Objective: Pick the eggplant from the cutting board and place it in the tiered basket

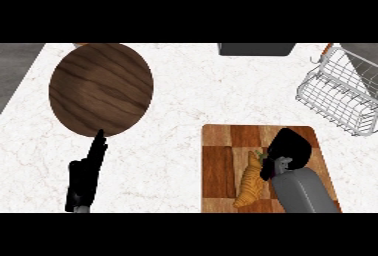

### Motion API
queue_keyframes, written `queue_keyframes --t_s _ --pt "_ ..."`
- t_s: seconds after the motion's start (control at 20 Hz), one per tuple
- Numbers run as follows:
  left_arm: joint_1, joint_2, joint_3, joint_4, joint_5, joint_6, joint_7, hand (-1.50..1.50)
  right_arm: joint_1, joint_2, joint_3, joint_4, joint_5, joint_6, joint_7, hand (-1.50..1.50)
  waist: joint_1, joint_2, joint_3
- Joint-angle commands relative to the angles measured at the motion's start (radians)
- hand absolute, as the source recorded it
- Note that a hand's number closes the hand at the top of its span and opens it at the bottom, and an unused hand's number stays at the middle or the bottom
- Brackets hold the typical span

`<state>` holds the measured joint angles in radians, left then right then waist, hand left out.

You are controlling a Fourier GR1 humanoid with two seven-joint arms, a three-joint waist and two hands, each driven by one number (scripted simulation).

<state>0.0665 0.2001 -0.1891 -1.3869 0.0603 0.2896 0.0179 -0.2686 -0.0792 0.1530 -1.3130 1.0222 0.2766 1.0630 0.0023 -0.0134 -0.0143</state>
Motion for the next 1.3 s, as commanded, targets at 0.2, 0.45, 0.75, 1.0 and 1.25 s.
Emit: queue_keyframes --t_s 0.2,0.45,0.75,1.0,1.25 --pt "0.062 0.000 0.021 -0.017 0.008 -0.001 -0.017 0.00 0.210 -0.309 -0.121 -0.152 -0.091 -0.047 -0.388 1.50 -0.032 0.006 0.015" --pt "0.071 -0.004 0.023 -0.027 0.002 0.011 -0.021 0.00 0.314 -0.499 -0.361 -0.226 -0.311 -0.064 -0.712 1.50 -0.052 0.003 0.016" --pt "0.070 -0.030 0.024 0.000 -0.010 0.032 -0.051 0.00 0.356 -0.498 -0.654 -0.382 -0.583 -0.039 -0.731 1.50 -0.061 0.000 0.013" --pt "0.074 0.005 0.037 -0.032 0.003 -0.003 -0.031 0.00 0.370 -0.556 -0.846 -0.547 -0.706 -0.019 -0.738 1.50 -0.038 0.003 0.013" --pt "0.027 -0.023 0.019 -0.016 -0.025 0.009 0.000 0.00 0.378 -0.681 -1.020 -0.626 -0.810 0.118 -0.687 1.50 -0.020 0.010 0.014"
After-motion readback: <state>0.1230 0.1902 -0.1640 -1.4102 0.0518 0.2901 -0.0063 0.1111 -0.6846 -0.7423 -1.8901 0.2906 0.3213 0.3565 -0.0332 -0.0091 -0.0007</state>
